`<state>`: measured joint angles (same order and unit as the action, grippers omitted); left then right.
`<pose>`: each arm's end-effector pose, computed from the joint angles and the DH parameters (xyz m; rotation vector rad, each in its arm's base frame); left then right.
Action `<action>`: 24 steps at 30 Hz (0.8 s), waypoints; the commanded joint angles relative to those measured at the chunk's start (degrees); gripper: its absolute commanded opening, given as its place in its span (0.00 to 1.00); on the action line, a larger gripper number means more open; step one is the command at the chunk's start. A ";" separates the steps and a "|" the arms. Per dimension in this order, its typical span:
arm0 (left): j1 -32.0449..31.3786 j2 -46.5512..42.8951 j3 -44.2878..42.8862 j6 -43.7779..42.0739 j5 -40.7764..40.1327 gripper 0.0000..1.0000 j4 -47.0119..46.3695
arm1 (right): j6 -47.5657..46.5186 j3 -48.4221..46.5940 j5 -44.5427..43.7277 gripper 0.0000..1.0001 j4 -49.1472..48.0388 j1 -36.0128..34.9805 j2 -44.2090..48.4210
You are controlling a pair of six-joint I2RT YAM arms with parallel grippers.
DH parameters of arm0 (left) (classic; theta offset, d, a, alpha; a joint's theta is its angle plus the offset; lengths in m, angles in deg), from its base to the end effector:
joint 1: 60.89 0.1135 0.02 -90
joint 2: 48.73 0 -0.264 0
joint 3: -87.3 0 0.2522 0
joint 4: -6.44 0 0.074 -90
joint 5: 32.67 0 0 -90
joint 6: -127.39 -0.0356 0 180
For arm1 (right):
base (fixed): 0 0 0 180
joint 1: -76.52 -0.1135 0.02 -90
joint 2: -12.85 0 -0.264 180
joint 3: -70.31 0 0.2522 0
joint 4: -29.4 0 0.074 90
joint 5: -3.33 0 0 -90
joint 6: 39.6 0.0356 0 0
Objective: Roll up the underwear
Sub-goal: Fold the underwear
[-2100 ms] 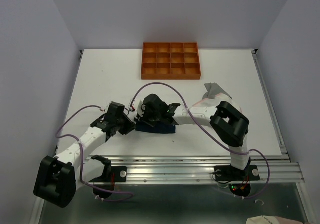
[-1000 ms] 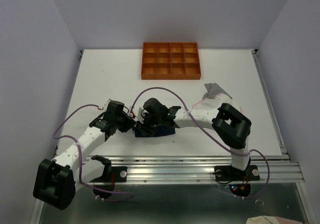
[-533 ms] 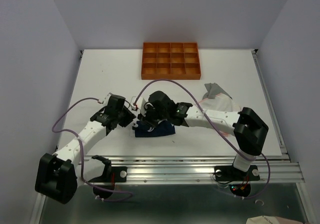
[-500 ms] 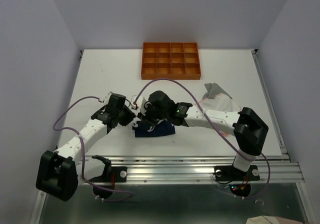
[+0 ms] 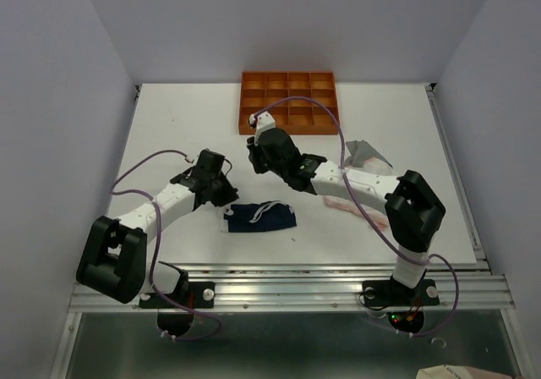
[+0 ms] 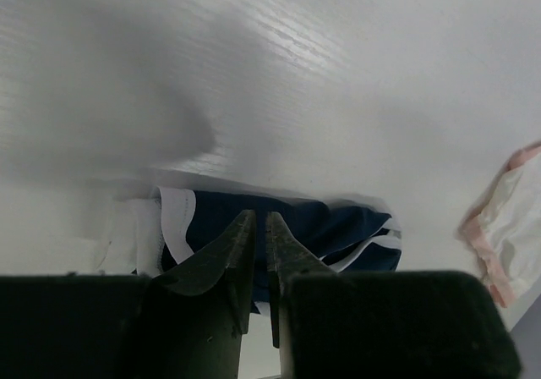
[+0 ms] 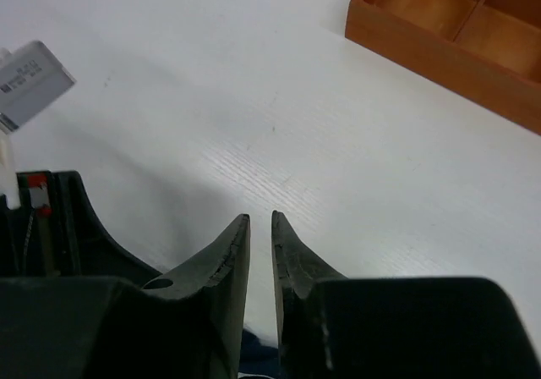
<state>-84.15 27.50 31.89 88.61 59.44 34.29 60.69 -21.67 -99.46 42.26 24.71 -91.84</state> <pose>0.2432 -0.1060 0.1980 -0.5919 2.4500 -0.6122 0.2727 0.3339 0.2665 -0.5858 1.9501 0.4651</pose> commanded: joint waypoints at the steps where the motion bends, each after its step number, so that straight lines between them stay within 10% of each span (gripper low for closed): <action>1: -0.38 -2.66 2.53 -3.06 2.72 0.22 -1.25 | 14.14 -0.03 -9.69 0.22 -4.89 -0.75 0.27; 24: -0.55 -2.66 10.27 -7.19 5.98 0.21 -0.56 | 20.39 9.31 9.70 0.31 -3.05 -0.22 -1.84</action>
<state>-84.46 25.07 41.68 82.73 65.96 32.04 80.88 -12.59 -97.47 39.96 24.42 -92.45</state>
